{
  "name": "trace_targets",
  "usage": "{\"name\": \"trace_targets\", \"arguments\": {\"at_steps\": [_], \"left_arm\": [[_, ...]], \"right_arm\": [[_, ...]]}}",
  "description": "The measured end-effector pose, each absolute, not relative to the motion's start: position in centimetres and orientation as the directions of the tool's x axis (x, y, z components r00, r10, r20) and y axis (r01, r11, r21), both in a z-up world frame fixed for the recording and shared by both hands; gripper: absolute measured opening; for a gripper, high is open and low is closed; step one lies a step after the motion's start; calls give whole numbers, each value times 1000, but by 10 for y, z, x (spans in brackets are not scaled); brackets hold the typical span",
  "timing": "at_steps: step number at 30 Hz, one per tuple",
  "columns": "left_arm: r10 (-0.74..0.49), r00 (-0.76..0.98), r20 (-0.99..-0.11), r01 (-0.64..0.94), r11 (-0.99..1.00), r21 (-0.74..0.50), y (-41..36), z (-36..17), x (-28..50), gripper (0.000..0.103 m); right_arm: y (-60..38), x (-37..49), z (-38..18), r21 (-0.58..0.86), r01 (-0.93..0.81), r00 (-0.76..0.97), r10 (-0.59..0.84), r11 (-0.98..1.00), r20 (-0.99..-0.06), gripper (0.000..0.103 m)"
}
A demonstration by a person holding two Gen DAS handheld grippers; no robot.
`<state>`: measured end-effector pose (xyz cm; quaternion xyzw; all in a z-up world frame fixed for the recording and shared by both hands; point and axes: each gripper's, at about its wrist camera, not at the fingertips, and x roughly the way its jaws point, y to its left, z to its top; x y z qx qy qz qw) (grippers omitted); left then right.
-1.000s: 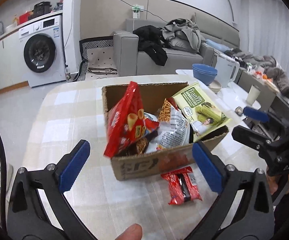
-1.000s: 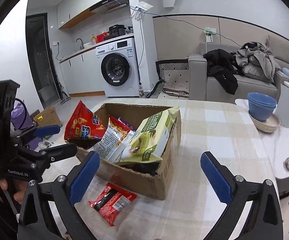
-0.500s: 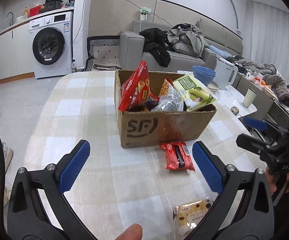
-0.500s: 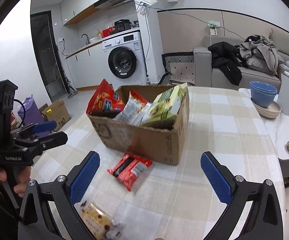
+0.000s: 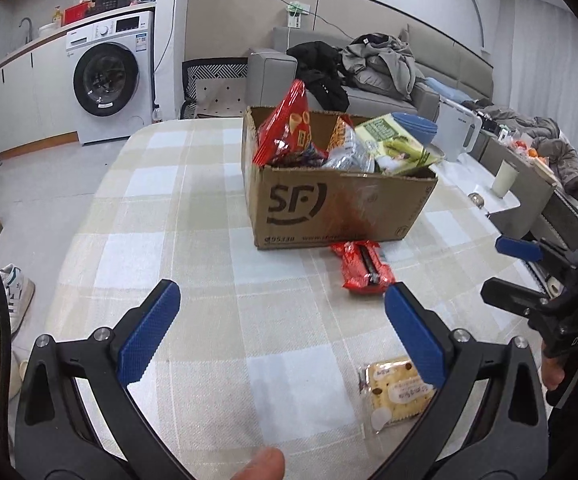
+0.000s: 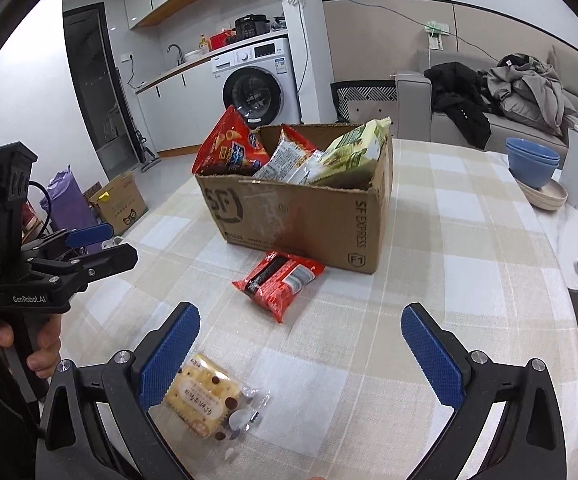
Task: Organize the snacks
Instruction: 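Withdraw both open tools from the box, then move the right tool down over the wrapped cream cracker bun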
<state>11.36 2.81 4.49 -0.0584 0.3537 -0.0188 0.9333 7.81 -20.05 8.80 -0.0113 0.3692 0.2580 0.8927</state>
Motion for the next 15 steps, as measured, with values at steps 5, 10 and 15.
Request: {"name": "trace_targets", "arguments": {"at_steps": [5, 10, 15], "left_arm": [[-80, 735, -673, -13, 991, -132, 29, 38, 107, 102], [-69, 730, -680, -14, 993, -116, 26, 33, 98, 102], [-66, 725, -685, -15, 994, -111, 26, 31, 96, 102]], "right_arm": [[-198, 74, 80, 164, -458, 582, 434, 874, -688, 103], [-190, 70, 69, 156, -477, 550, 432, 865, -715, 103], [-179, 65, 60, 141, -514, 518, 437, 846, -736, 103]]}}
